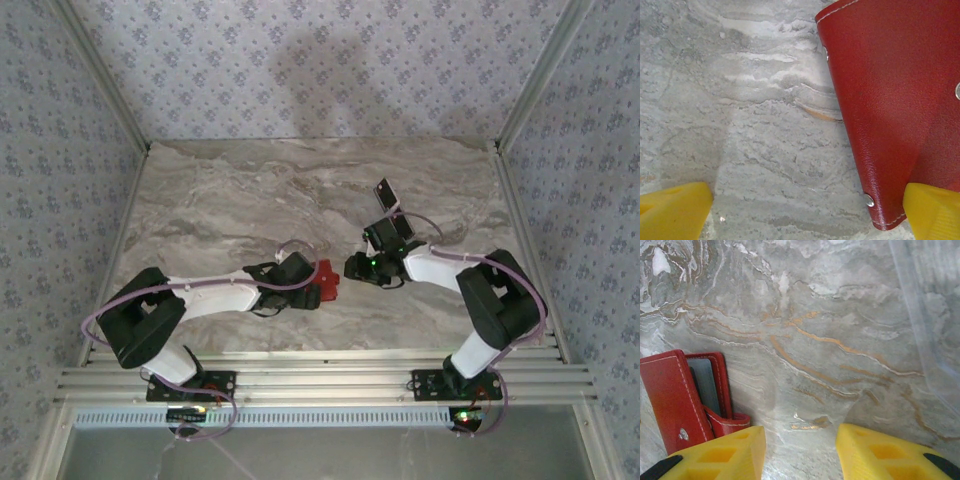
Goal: Put the credit cards into the card holder
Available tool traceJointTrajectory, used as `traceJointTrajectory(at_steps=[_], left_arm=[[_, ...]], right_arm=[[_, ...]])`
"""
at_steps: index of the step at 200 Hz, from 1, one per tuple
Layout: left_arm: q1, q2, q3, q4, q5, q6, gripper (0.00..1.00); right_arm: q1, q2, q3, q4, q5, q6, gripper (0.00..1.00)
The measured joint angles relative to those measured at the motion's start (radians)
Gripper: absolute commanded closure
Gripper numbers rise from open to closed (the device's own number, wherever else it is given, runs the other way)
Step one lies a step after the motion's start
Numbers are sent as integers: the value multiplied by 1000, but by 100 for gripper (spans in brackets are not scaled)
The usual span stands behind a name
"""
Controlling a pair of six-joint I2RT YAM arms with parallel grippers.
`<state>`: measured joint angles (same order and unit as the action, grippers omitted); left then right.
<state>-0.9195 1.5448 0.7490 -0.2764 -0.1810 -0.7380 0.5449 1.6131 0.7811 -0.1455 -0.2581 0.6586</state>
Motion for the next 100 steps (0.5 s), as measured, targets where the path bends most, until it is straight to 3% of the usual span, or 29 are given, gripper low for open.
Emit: traceJointTrajectory(at_steps=[100], left_arm=[[0,0,0,0,0,0,0]], right_arm=[[95,78,114,-69,27,0,54]])
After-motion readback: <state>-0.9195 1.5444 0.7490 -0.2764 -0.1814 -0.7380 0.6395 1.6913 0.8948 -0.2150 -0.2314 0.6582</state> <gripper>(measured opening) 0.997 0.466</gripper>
